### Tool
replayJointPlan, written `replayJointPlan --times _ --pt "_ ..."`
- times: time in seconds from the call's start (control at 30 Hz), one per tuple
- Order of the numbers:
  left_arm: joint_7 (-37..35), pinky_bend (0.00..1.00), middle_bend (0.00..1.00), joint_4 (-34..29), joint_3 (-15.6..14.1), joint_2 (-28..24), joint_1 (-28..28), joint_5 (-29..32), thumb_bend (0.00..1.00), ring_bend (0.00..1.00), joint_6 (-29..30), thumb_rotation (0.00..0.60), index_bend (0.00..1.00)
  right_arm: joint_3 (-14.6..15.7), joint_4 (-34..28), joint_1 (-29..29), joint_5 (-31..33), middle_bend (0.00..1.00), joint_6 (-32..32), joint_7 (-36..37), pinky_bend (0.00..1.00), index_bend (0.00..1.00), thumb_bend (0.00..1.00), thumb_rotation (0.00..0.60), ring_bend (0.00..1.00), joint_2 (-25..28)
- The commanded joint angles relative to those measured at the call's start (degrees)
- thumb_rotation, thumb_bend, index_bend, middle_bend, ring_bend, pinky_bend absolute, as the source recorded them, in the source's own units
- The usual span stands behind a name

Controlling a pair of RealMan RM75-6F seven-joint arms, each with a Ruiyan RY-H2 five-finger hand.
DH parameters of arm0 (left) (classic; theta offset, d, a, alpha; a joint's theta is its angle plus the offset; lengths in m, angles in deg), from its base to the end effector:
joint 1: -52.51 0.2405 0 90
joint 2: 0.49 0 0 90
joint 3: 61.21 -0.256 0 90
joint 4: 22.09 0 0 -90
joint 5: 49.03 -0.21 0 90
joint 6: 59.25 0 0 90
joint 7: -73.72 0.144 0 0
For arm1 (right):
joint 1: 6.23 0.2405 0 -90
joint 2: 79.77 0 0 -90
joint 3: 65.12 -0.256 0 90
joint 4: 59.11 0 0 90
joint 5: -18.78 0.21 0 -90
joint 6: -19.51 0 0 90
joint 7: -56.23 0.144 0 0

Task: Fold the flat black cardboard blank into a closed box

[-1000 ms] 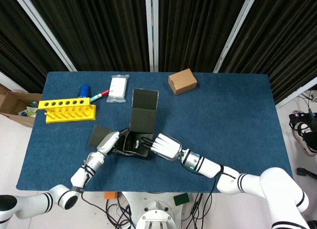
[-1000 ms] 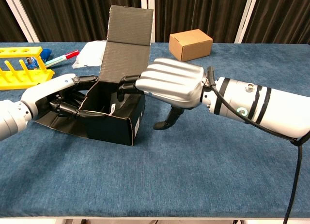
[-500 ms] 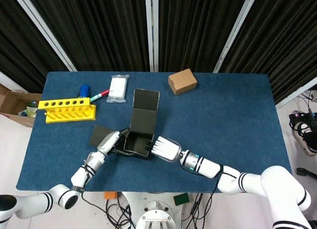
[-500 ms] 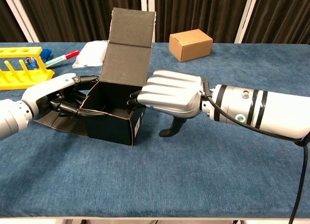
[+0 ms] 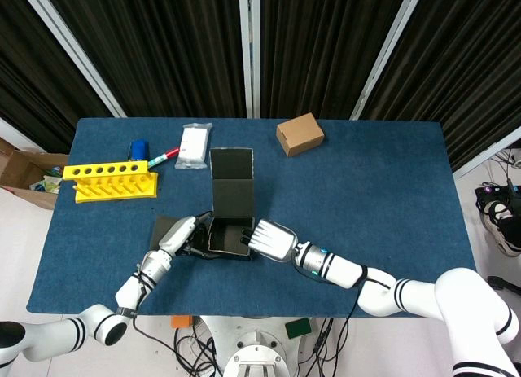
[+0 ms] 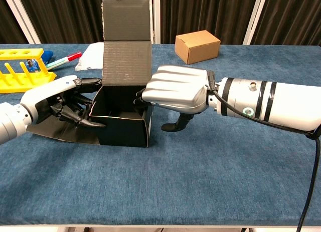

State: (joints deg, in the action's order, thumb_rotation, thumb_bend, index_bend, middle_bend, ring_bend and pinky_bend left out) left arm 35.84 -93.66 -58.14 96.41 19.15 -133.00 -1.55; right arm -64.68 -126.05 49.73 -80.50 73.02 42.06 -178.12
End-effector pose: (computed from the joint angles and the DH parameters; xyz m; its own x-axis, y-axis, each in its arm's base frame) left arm -0.1970 0.2916 -0.0620 -0.2562 0.5392 0.8023 0.9158 -0.1301 0.3799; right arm -0.0807 -0.3198 -0.0882 0.7348 0.1337 0.6650 -0.2251 -0.8767 0.4251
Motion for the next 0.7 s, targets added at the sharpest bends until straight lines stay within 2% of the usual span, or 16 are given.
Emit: replayJointPlan --times 0.03,0.17,0.27,0.33,0.37,0.4,0.53,0.6,0.7 --pt "0.38 0.94 0.46 -0.32 0.17 -0.07 -0.01 0.01 0.06 0.67 0.22 0.596 0.48 0.2 0.39 -0.22 -0.28 0.98 0.57 0.17 1.0 1.0 0.33 0.6 0.81 -0.07" --pt "1.19 0.94 0.46 -0.78 0.37 -0.18 -0.05 0.21 0.06 0.67 0.25 0.597 0.48 0.34 1.23 -0.6 -0.68 0.96 1.64 -0.04 0.99 1.0 0.33 0.6 0.81 -0.13" --pt "2.23 0.94 0.46 -0.93 0.43 -0.18 0.02 0.44 0.06 0.67 0.29 0.598 0.46 0.34 2.01 -1.08 -0.81 0.74 2.61 -0.49 0.99 0.97 0.27 0.6 0.8 -0.34" --pt "2.74 0.94 0.44 -1.24 0.4 -0.29 0.09 0.6 0.06 0.67 0.23 0.597 0.43 0.2 2.44 -1.47 -0.66 0.52 3.28 -0.39 0.98 0.76 0.17 0.6 0.78 -0.63" --pt "2.96 0.94 0.43 -1.36 0.39 -0.32 0.14 0.61 0.06 0.67 0.31 0.597 0.41 0.14 2.63 -1.62 -0.54 0.46 3.47 -0.28 0.97 0.68 0.14 0.6 0.78 -0.76" --pt "3.3 0.93 0.42 -1.46 0.37 -0.37 0.19 0.58 0.06 0.66 0.41 0.596 0.39 0.08 2.86 -1.75 -0.46 0.37 3.7 -0.15 0.95 0.55 0.1 0.6 0.77 -0.92" --pt "5.3 0.89 0.35 -2.03 0.35 -0.5 0.44 0.64 0.06 0.64 0.95 0.594 0.34 -0.33 3.53 -2.31 0.11 0.17 4.65 1.48 0.91 0.23 0.03 0.6 0.74 -1.64" --pt "6.05 0.89 0.33 -2.5 0.44 -0.61 0.5 0.87 0.06 0.63 0.98 0.591 0.32 -0.6 3.81 -2.74 0.2 0.11 5.82 2.31 0.9 0.13 0.02 0.6 0.73 -2.03" --pt "7.09 0.87 0.29 -3.08 0.62 -0.67 0.68 1.04 0.06 0.57 1.38 0.589 0.28 -0.99 3.69 -3.78 0.51 0.08 7.95 3.64 0.9 0.08 0.02 0.6 0.72 -2.17"
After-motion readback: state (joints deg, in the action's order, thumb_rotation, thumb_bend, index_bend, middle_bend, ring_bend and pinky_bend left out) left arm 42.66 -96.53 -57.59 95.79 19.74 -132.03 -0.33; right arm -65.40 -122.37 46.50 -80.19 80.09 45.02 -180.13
